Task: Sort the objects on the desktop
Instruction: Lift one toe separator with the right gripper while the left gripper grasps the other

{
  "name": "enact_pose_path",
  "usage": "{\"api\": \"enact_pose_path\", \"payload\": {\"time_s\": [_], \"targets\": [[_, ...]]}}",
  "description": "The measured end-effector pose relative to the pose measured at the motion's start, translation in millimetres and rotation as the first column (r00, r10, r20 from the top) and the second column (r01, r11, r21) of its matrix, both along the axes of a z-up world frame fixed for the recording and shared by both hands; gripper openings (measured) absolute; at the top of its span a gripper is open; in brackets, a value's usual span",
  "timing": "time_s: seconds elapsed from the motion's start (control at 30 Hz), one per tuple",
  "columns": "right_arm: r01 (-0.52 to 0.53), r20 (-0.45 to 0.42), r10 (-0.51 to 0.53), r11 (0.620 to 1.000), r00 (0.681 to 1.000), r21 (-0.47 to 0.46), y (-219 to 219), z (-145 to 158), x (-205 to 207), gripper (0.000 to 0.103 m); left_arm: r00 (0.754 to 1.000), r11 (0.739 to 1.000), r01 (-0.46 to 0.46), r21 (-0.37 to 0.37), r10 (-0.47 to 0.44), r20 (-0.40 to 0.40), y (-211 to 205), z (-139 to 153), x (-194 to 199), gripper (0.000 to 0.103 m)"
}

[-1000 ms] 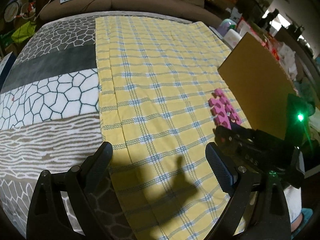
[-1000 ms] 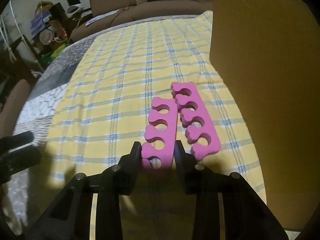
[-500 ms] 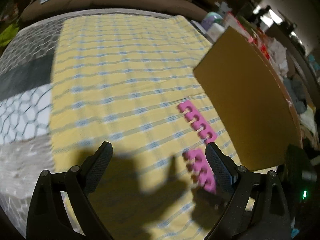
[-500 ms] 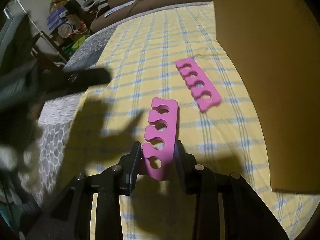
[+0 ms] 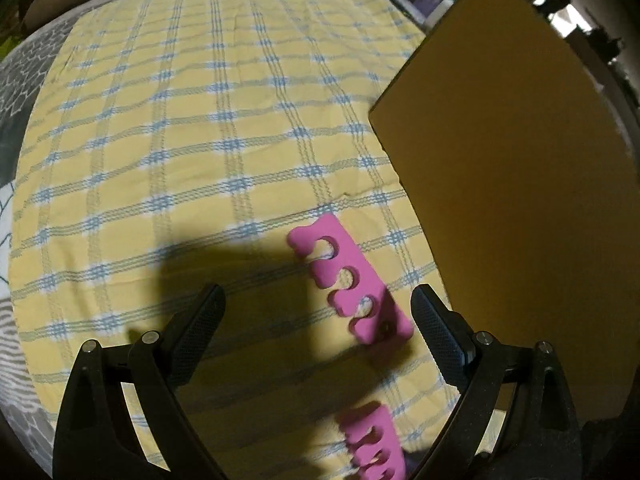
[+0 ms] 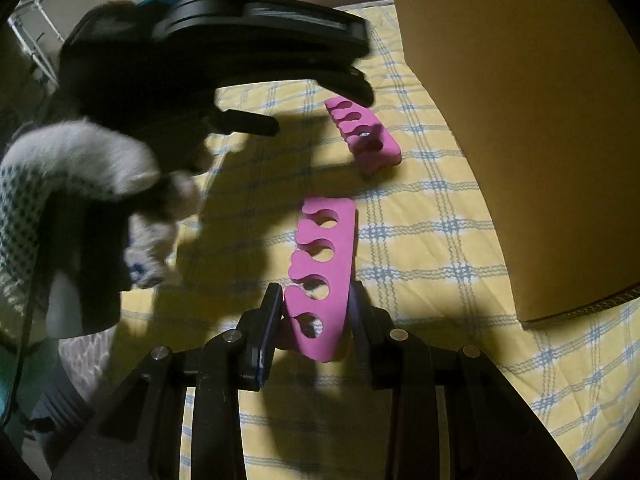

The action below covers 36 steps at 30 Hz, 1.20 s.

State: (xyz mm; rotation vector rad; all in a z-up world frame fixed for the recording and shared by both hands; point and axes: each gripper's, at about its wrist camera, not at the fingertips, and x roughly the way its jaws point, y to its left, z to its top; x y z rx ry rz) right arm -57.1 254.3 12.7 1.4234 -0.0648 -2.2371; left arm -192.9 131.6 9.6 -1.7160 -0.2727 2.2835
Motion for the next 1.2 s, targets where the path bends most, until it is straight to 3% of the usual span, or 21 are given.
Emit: {"api": "enact_pose_path", "payload": {"time_s": [0.27, 0.4, 0.5, 0.53, 0.6, 1.0, 1.2], "targets": [[-0.011, -0.005, 0.011, 1.0, 1.0, 0.022, -4.7, -3.0, 0.5, 0.033, 0.999, 0.994, 0.048, -0.1, -0.049, -0.009, 28.9, -6.2, -4.4, 0.092], [-0.011, -0.004, 0.011, 1.0, 1.0, 0.017, -5.4, -3.0, 0.9, 0.033, 0.995, 0.975, 0.089, -0.203, -0.098, -0.034, 37.7, -7.3, -1.8, 0.074], [-0.011, -0.002, 0.011, 1.0, 1.0, 0.014, -5.9, -3.0, 1.2, 0.033, 0.992, 0.967, 0.112, -0.227, -0.123, -0.036, 35.0, -5.9, -0.9, 0.056], [-0.01, -0.002, 0.01, 1.0, 1.0, 0.013, -6.1, -3.0, 1.2, 0.033, 0.992, 0.969, 0.111, -0.219, -0.122, -0.035, 30.6, -4.8, -0.7, 0.047], [-0.01, -0.003, 0.01, 1.0, 1.0, 0.014, -6.9, -2.9, 1.4, 0.033, 0.993, 0.974, 0.109, -0.199, -0.117, -0.029, 22.3, -3.3, 0.6, 0.036], [-0.008, -0.026, 0.009, 0.999, 1.0, 0.037, -12.7, -2.6, 0.1, 0.033, 0.998, 0.991, 0.046, -0.127, -0.05, -0.025, -50.2, -0.5, 38.3, 0.035], [-0.001, -0.046, 0.004, 0.999, 0.999, 0.05, -10.3, -1.6, -0.3, 0.033, 1.0, 0.999, -0.005, -0.052, 0.003, -0.025, -89.2, 4.6, 66.1, 0.035]]}}
